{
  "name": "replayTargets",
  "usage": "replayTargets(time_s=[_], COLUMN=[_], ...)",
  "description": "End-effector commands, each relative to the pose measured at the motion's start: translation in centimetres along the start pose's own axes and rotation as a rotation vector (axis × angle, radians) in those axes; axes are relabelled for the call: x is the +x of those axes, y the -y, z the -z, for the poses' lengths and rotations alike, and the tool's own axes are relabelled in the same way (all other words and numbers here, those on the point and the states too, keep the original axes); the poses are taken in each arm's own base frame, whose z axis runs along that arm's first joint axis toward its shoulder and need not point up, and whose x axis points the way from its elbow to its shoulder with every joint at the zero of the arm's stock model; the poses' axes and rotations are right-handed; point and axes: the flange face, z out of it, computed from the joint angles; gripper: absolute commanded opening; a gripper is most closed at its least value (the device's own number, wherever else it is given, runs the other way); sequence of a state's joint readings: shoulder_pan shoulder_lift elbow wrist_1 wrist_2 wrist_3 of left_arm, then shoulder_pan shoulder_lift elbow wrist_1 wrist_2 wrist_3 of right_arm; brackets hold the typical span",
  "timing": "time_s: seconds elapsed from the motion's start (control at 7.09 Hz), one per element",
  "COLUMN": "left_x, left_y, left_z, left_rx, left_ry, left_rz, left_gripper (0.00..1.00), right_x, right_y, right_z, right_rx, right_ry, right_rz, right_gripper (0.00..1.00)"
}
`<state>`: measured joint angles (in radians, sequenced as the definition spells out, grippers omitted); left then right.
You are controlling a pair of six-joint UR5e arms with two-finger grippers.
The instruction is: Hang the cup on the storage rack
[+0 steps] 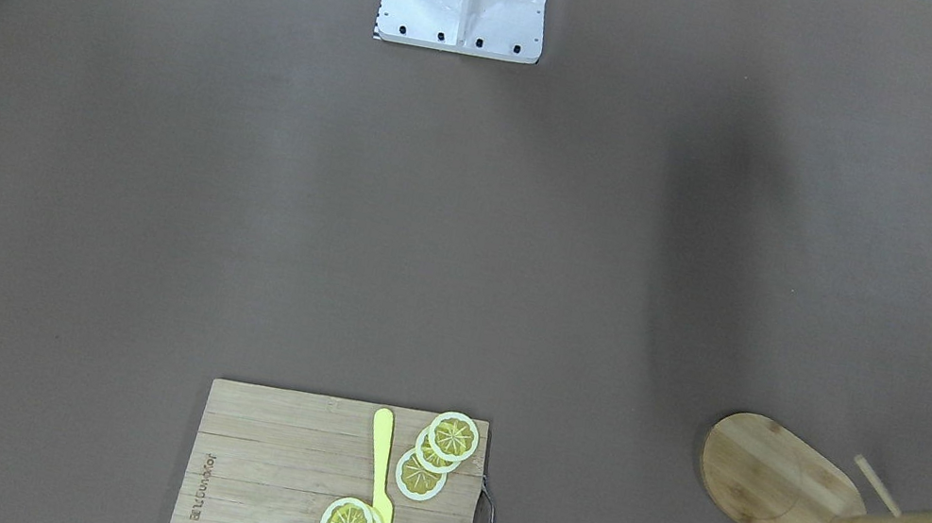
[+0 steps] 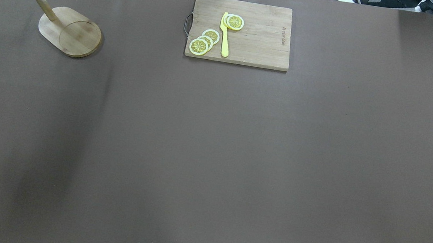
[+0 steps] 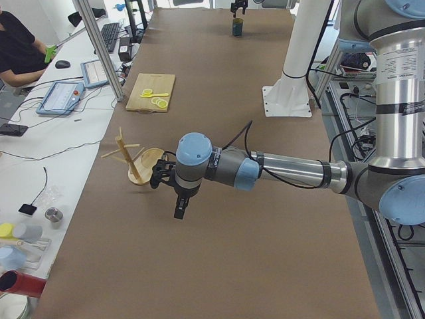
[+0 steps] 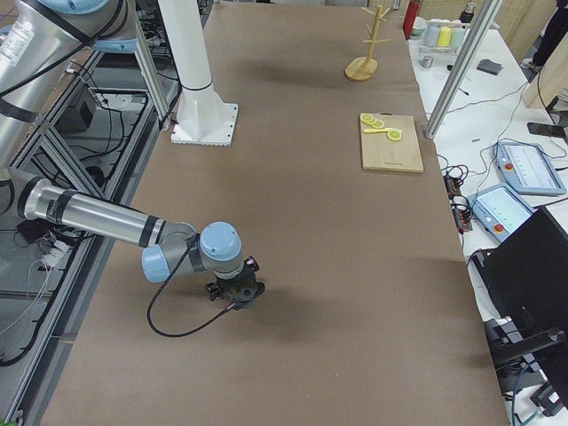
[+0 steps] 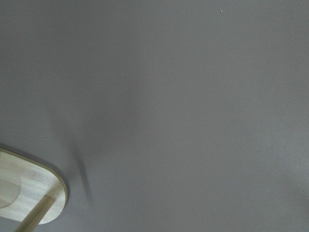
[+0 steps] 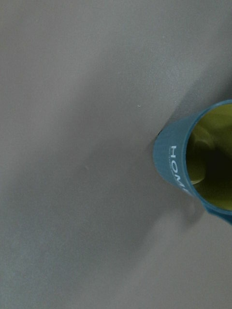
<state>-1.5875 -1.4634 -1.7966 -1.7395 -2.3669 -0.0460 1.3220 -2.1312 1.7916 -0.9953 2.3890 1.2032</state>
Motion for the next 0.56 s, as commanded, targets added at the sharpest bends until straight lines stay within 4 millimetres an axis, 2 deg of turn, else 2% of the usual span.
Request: replayTargets(time_s=[0.0,0.42], left_x=[-0.07,-0.09], left_y=[-0.02,0.03], left_z=[-0.06,-0.18], left_rx=[-0.001,-0.003], left_ry=[0.0,0.0], left_rz=[0.001,-0.002], left_gripper=[0.98,0.98], right_x=[1.94,2.56], right_y=[0.57,-0.33], right_z=[-2.32,-2.96], right_rx=[-0.008,-0.012], right_ry=[0.001,0.043], right_rz=[0.038,0.006], right_gripper=[1.0,1.0])
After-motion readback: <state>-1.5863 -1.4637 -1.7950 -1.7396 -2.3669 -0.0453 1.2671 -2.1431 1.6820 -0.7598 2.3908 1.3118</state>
